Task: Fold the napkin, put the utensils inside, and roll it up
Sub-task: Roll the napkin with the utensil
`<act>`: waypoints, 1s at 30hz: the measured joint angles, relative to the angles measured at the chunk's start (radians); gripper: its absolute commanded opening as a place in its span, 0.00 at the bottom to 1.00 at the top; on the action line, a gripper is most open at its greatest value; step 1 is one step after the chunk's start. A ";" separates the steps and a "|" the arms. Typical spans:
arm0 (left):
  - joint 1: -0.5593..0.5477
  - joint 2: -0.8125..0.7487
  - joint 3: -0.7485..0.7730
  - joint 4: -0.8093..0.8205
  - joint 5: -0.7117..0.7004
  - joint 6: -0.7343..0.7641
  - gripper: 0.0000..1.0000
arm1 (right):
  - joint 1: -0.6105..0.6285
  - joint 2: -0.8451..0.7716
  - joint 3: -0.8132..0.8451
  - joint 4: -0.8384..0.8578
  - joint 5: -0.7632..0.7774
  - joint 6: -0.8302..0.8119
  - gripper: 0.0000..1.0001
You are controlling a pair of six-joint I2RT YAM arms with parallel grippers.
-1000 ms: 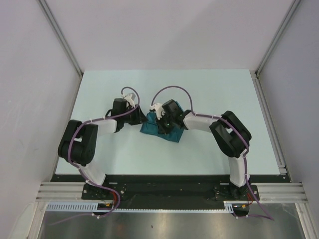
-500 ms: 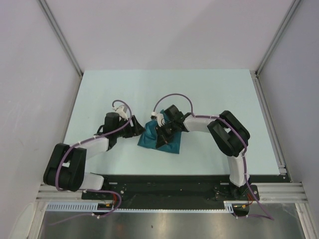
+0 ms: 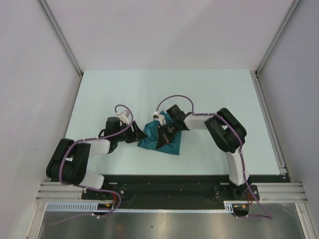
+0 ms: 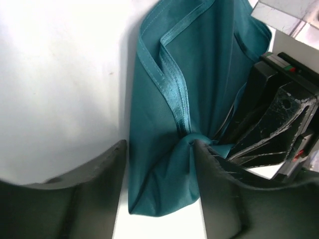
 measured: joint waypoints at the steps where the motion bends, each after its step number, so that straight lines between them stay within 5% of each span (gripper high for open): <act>1: 0.000 0.013 0.002 0.010 0.008 0.000 0.47 | -0.003 0.005 0.002 0.000 -0.011 0.000 0.03; 6: 0.000 0.064 0.002 0.031 0.042 -0.014 0.00 | -0.012 0.021 0.013 -0.005 -0.040 0.000 0.08; 12: 0.000 0.079 0.004 0.034 0.058 -0.024 0.00 | -0.023 0.011 0.014 -0.029 -0.054 -0.006 0.51; 15: 0.005 0.086 0.021 0.013 0.061 -0.027 0.00 | -0.029 -0.037 0.014 -0.086 -0.017 -0.020 0.62; 22: 0.024 0.106 0.067 -0.037 0.061 -0.027 0.00 | -0.004 -0.224 0.000 -0.120 0.311 -0.068 0.69; 30: 0.032 0.128 0.087 -0.068 0.066 -0.027 0.00 | 0.315 -0.330 -0.136 0.143 0.803 -0.192 0.69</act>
